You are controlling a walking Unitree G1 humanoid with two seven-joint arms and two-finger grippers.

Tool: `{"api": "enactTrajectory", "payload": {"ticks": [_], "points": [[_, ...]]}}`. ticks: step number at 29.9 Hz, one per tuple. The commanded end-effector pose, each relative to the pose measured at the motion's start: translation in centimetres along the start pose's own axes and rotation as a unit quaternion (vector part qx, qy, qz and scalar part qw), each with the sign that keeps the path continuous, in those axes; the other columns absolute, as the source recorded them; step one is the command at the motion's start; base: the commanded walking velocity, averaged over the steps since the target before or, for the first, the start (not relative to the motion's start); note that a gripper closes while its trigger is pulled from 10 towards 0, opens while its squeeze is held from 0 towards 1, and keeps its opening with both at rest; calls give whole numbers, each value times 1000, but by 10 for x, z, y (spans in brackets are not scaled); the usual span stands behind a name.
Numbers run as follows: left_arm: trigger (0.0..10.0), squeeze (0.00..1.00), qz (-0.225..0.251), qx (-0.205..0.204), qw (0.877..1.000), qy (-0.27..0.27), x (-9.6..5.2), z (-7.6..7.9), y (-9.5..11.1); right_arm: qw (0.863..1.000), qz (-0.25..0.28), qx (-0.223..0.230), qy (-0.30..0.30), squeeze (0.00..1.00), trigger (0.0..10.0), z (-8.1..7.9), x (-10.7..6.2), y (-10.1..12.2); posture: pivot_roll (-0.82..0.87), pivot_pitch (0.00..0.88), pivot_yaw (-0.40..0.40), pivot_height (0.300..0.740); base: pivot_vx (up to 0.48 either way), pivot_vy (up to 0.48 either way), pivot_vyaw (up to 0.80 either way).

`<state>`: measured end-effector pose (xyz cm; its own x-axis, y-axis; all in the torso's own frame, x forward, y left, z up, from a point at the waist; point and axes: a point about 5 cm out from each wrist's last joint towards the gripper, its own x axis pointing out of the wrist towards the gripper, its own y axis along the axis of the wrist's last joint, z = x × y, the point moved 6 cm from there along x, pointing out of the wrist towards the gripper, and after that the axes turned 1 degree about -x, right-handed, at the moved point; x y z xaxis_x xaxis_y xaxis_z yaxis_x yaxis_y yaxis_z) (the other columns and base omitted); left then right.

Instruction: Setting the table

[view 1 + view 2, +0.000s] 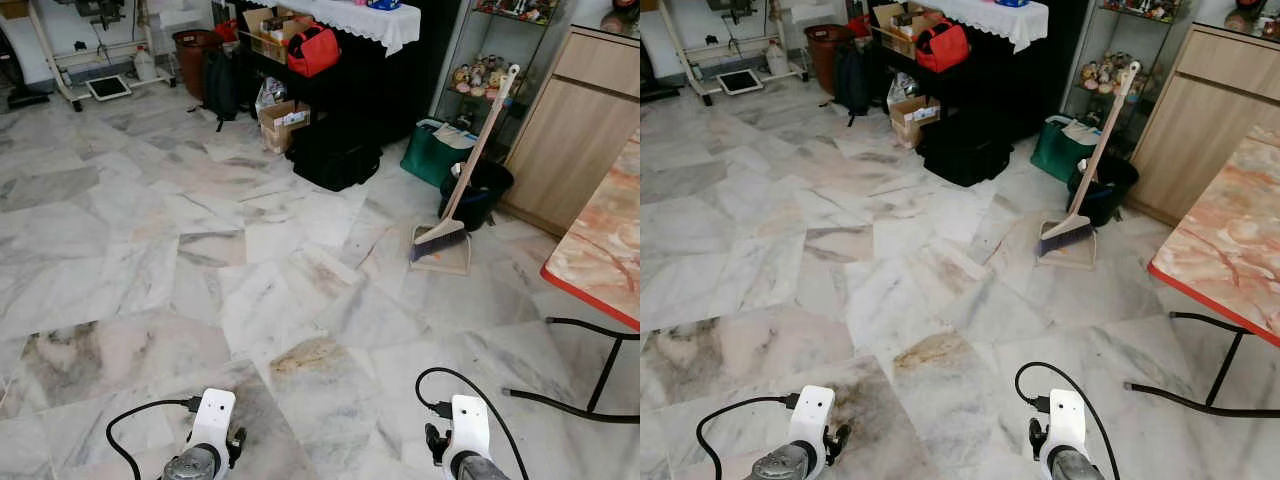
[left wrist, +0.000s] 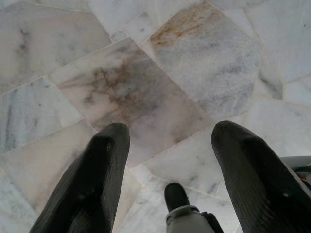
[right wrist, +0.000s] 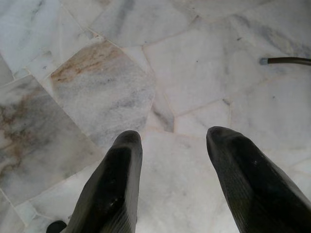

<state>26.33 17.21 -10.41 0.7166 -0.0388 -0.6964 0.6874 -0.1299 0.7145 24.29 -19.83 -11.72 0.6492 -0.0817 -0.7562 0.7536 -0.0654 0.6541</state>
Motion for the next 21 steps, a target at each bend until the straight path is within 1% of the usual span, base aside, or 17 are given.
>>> {"api": "enactTrajectory", "payload": {"ticks": [1, 4, 6, 10, 12, 20, 21], "points": [[10000, 0, -8, -7, 1000, 1, -1, -1, -4, 1000, -4, 6, -4, 0, 10000, 2, 0, -2, 54, 46, -29, 740, 0, 0, -688], [10000, 0, -8, -4, 1000, 1, -1, -1, -4, 1000, -5, 7, -5, 0, 10000, 3, -1, -3, 53, 55, -28, 740, 0, 0, -690], [10000, 0, -7, 3, 1000, 3, -1, -1, -4, 1000, -6, 7, -6, 0, 10000, 3, -1, -5, 52, 62, -27, 740, 0, -311, -688], [10000, 0, -7, -4, 1000, 4, -1, -2, -4, 1000, -7, 10, -8, 0, 10000, 4, -1, -6, 53, 67, -29, 740, 0, -350, -689], [10000, 0, -7, -11, 1000, 5, -1, -1, -4, 1000, -7, 10, -8, 0, 10000, 4, -1, -5, 50, 75, -32, 740, 0, 0, -688], [10000, 0, -5, -5, 1000, 3, 0, 1, -3, 1000, -3, 12, -11, 0, 10000, 6, -1, -2, 47, 78, -35, 740, 0, 0, -688], [10000, 0, -4, -4, 1000, 3, 0, 1, -3, 1000, -3, 12, -11, 0, 10000, 6, -1, -2, 47, 80, -36, 740, 0, -480, -688]]}}
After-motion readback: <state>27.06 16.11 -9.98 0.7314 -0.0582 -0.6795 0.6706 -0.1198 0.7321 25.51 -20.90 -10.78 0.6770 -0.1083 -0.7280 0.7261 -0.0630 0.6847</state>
